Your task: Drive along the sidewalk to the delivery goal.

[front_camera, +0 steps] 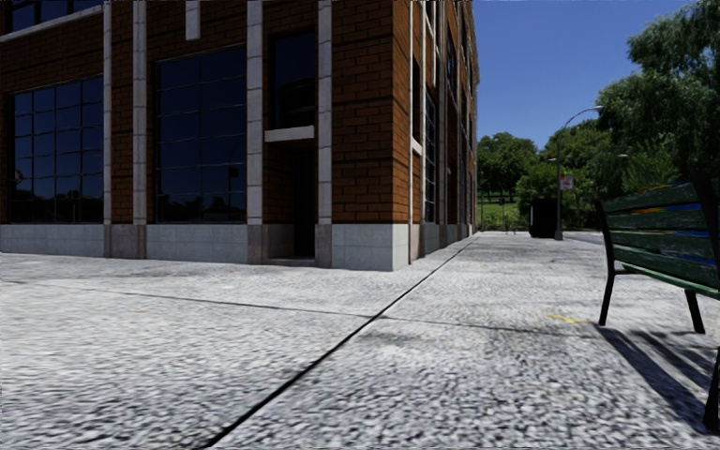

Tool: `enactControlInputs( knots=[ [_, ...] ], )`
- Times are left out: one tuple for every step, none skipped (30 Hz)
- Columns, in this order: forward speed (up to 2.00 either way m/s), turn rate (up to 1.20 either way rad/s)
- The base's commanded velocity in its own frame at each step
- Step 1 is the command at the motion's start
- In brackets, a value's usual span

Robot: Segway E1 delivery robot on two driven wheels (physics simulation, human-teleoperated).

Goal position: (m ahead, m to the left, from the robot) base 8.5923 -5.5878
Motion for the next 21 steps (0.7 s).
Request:
enactControlInputs(
  knots=[
    [1.93, -0.62],
    [1.93, -0.74],
    [1.93, -0.79],
    [1.93, -0.79],
    [1.93, -0.81],
    [1.93, -0.81],
    [1.93, -0.82],
    [1.93, -0.81],
    [1.93, -0.33],
    [1.93, 0.00],
    [1.93, 0.00],
    [1.93, 0.00],
    [1.93, 0.00],
    [1.93, 0.00],
    [1.93, 0.00],
    [1.93, 0.00],
    [1.93, 0.00],
    [1.93, 0.00],
    [1.93, 0.00],
    [1.93, 0.00],
    [1.93, 0.00]
  ],
)
